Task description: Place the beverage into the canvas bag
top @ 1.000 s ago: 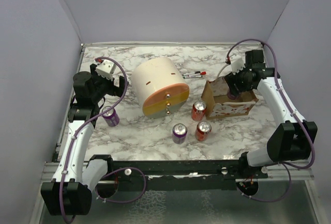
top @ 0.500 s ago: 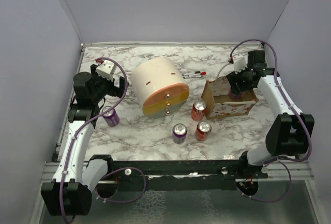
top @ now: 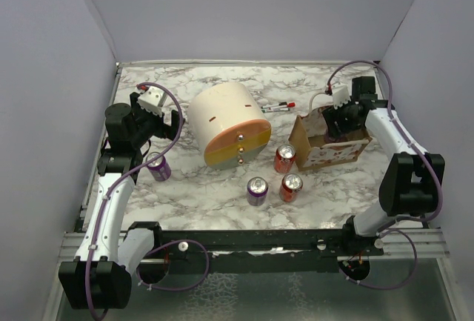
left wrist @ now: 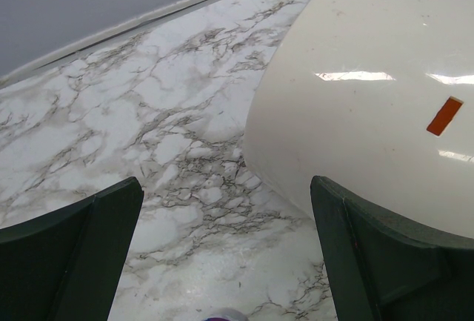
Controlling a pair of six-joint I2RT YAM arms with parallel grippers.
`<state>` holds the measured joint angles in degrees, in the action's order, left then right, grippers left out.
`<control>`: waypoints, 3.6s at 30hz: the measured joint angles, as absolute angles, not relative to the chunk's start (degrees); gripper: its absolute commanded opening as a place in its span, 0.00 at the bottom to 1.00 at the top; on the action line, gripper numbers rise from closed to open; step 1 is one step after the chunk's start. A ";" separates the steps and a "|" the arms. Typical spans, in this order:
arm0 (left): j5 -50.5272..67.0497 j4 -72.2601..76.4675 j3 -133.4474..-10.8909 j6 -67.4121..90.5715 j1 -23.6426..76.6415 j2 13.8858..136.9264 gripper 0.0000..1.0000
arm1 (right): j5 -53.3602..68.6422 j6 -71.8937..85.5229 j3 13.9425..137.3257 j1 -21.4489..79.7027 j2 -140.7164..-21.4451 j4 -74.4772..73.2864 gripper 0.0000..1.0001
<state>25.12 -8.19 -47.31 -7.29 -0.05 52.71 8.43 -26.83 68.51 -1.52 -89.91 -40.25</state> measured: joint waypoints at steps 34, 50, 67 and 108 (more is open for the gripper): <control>25.63 -8.19 -47.31 -7.27 -0.05 52.49 0.99 | 7.40 -27.44 70.46 -3.07 -92.18 -39.46 0.79; 25.96 -8.21 -47.31 -7.22 -0.05 52.31 0.99 | 9.06 -27.73 73.52 -3.07 -85.19 -43.40 0.77; 24.86 -11.27 -52.27 -8.51 -0.05 53.34 0.99 | 33.41 -33.56 78.91 -1.30 -69.65 -54.61 0.82; 23.09 -12.49 -53.08 -11.05 -0.05 54.19 0.99 | 33.85 -50.02 48.03 23.42 -63.11 -53.19 0.95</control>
<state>23.09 -12.49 -53.08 -11.05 -0.05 54.19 33.85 -50.02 48.03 23.42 -63.11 -53.19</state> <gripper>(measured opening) 0.992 0.959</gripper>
